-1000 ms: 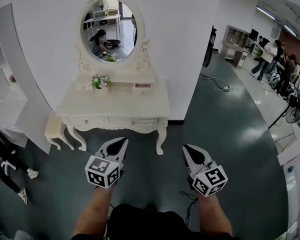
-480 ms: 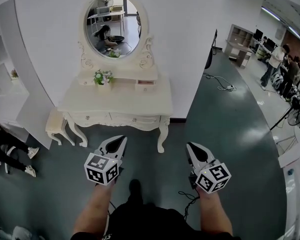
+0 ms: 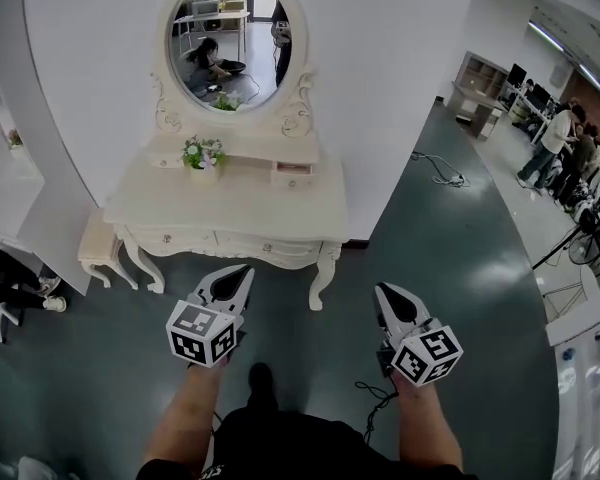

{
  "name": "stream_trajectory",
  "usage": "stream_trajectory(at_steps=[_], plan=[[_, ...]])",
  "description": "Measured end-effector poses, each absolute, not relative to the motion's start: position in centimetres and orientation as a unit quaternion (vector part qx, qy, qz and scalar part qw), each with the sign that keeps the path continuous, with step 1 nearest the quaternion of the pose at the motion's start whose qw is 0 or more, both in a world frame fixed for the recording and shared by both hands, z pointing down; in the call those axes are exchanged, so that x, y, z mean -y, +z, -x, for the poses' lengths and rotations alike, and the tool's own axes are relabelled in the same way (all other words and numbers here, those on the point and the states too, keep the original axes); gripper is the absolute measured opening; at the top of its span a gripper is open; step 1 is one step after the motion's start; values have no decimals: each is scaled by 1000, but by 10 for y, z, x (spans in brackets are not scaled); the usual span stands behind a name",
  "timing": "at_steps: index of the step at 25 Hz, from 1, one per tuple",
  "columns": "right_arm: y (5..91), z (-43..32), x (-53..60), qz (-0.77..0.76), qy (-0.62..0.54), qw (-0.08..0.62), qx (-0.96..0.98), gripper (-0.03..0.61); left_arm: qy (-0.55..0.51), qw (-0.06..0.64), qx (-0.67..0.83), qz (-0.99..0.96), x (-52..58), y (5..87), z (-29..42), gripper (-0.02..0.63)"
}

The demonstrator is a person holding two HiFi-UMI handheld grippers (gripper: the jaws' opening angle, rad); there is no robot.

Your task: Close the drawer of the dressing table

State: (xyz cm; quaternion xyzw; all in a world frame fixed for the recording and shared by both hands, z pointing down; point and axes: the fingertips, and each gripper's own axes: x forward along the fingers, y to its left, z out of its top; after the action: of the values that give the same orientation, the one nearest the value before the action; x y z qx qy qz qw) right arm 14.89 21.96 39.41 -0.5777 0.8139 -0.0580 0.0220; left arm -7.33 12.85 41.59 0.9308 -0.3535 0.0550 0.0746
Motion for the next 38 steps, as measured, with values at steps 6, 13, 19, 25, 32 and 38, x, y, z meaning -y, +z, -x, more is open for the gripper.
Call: stream_trajectory(at_steps=[6, 13, 19, 25, 32, 38], plan=[[396, -144, -161, 576, -70, 22, -814, 9, 59, 80, 354, -930, -72, 419, 78, 6], [390, -124, -97, 569, -79, 20, -818, 9, 62, 87, 348, -931, -16, 418, 90, 5], [386, -103, -52, 565, -80, 11, -821, 9, 57, 87, 346, -933, 18, 418, 104, 5], [384, -82, -24, 561, -83, 15, -823, 9, 47, 83, 341, -935, 42, 419, 119, 5], [381, -76, -1, 551, -87, 23, -830, 9, 49, 84, 338, -936, 61, 417, 118, 6], [385, -88, 31, 536, -97, 40, -837, 9, 57, 86, 348, -932, 85, 420, 106, 5]])
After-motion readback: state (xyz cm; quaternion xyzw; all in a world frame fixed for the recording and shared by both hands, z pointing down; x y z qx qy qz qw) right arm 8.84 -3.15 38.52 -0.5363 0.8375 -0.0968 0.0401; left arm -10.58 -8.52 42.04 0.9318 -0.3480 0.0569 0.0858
